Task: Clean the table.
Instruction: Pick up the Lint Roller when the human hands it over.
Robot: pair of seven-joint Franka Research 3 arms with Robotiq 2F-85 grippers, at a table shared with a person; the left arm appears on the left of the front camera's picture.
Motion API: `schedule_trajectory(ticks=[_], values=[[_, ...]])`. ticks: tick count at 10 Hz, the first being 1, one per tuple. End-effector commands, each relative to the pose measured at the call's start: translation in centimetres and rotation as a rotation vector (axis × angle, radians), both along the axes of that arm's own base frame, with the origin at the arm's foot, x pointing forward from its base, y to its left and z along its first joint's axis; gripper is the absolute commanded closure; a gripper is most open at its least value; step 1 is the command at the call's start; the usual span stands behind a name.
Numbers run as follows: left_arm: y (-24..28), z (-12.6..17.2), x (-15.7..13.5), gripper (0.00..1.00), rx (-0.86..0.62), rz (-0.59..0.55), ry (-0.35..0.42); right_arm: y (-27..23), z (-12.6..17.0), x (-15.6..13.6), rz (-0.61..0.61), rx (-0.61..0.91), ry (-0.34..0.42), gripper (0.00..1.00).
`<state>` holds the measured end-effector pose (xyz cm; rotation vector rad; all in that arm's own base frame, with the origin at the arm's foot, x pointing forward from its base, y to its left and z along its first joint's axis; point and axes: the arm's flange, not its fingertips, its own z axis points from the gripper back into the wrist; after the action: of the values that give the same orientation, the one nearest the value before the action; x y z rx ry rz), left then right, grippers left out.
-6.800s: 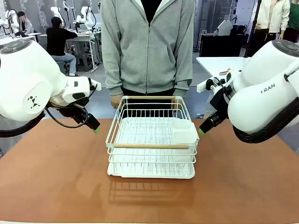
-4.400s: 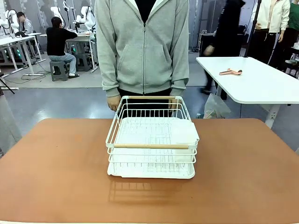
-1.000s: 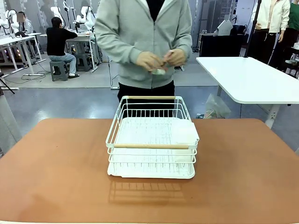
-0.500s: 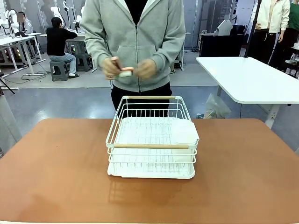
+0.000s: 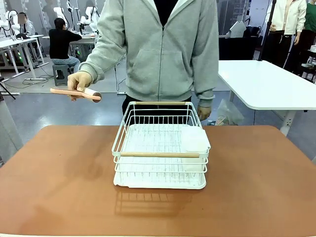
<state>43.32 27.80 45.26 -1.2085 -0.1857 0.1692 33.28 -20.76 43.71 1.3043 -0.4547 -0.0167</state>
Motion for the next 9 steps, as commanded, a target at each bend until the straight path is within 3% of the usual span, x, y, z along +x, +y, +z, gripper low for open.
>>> schedule_trajectory(ticks=[1, 9], values=[[0.18, 0.1, -0.13, 0.0, 0.009, 0.004, -0.004, 0.14, 0.08, -0.04, 0.0, 0.013, -0.022, 0.0], [0.18, 0.1, -0.13, 0.0, 0.009, 0.004, -0.004, 0.14, 0.08, -0.04, 0.0, 0.013, -0.022, 0.0]])
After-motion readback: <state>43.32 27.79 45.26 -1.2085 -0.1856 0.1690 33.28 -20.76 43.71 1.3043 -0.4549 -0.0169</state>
